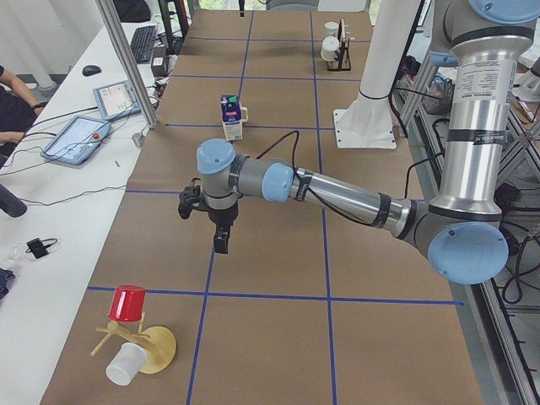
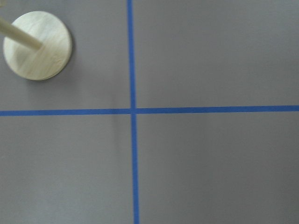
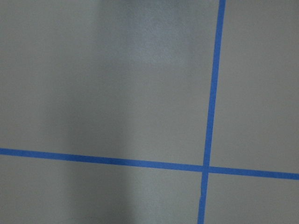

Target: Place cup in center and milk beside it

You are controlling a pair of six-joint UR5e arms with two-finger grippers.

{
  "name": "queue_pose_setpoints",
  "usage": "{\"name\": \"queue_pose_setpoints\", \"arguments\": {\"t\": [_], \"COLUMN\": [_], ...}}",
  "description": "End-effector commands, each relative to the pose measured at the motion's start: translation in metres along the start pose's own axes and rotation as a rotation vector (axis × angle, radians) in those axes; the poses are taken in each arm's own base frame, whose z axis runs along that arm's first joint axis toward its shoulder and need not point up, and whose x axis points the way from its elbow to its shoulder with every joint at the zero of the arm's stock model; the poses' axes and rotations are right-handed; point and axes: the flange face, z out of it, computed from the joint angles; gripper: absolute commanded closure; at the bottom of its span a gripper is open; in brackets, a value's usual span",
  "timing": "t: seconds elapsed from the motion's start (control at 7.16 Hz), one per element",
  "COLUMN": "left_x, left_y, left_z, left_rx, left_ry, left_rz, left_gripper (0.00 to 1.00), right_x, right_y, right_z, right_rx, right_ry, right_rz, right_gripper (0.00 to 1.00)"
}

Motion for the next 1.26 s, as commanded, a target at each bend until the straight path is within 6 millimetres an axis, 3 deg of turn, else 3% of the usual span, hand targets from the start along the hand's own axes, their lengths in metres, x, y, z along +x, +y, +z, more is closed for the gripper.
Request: {"name": "queue_pose_setpoints", "arguments": {"t": [0.0,0.42,0.56,0.7,1.12], "left_x": [-0.036,-0.049,-0.056,-0.059,-0.057], "left_y": [0.010,0.012,0.013,0.014,0.014], "left_z": [0.023,0.039,0.042,0.042,0.039], "left_rx": [-0.035,-0.064,-0.072,-0.072,-0.070], "left_ry": [0.001,-0.002,-0.002,-0.001,0.048], "left_rz": [0.010,-0.016,-0.029,-0.036,-0.045], "left_gripper": [0.02,0.02,0.02,0.02,0.02], "right_x": [0.014,0.050,0.053,0.072,0.072], "right_y": [0.009,0.040,0.042,0.044,0.044], "right_z": [0.004,0.005,0.007,0.007,0.005], "right_rx": [-0.011,-0.028,-0.033,-0.029,-0.024], "right_ry": [0.001,-0.079,-0.077,-0.078,-0.084], "right_rz": [0.044,0.133,0.141,0.172,0.165], "right_gripper": [0.00,0.00,0.00,0.00,0.00]}}
